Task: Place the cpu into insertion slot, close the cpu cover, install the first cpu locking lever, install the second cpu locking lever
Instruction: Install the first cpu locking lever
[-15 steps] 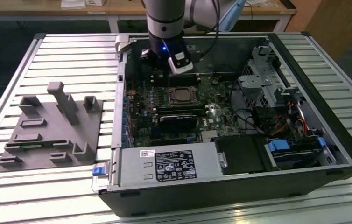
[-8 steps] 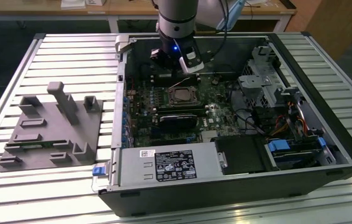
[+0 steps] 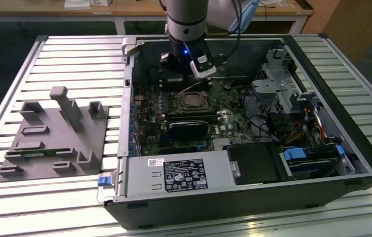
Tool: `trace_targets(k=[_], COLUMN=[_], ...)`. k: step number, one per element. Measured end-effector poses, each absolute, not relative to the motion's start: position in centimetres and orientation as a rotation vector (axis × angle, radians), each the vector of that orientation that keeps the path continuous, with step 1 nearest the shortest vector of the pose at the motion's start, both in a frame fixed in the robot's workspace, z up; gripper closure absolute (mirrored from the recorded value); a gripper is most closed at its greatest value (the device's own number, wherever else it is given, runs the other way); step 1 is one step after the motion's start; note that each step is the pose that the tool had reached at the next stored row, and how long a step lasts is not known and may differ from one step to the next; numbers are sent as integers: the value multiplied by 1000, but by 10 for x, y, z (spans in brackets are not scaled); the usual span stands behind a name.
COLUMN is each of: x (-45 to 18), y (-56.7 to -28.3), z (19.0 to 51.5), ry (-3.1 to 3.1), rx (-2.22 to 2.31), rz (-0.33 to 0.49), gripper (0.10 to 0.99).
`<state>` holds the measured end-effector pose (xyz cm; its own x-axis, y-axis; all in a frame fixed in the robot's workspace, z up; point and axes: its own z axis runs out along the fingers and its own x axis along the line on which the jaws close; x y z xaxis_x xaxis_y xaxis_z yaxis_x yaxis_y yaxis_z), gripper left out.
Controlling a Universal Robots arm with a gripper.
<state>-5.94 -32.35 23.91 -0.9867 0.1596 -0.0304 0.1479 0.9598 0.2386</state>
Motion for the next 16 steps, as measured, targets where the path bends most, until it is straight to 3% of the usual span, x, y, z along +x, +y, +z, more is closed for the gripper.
trace_targets(k=[16], x=[-55], y=[-323], z=[225], ry=[3007], rx=[337], rz=[352], gripper=[980])
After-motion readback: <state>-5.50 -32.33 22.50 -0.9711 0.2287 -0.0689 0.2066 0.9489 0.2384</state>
